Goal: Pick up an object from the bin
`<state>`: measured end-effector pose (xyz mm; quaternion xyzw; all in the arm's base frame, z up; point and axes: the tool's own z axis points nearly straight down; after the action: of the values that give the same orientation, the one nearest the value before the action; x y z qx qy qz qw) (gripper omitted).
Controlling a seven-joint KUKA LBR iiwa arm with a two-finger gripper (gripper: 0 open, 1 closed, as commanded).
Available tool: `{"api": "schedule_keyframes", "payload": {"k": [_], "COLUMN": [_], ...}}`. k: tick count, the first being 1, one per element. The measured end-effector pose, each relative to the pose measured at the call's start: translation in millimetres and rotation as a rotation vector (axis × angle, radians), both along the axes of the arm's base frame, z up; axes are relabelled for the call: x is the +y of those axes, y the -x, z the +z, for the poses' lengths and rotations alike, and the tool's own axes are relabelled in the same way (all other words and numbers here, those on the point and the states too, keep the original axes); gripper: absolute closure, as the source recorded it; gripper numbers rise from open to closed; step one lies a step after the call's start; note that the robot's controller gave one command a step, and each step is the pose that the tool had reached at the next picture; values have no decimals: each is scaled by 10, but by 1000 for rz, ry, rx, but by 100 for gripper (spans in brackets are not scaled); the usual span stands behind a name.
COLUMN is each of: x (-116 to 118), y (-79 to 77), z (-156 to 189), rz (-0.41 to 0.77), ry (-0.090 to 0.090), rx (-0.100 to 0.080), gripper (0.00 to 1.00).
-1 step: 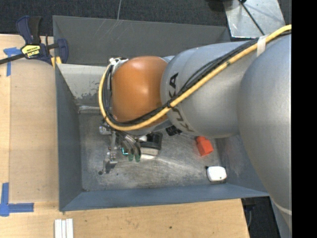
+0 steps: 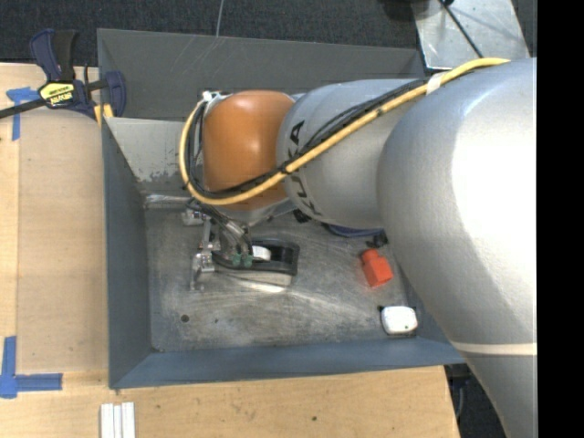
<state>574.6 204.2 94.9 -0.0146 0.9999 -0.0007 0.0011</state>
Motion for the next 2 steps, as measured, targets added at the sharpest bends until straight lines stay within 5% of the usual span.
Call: {"api": "schedule_keyframes", "payload": {"k": [1,2], "x": [-679,-681], "y": [-296,-267], "z": [-142,-143], "rz": [-133,-138], "ry": [-14,-14], "rx": [-4,15], "gripper": [0,100]}}
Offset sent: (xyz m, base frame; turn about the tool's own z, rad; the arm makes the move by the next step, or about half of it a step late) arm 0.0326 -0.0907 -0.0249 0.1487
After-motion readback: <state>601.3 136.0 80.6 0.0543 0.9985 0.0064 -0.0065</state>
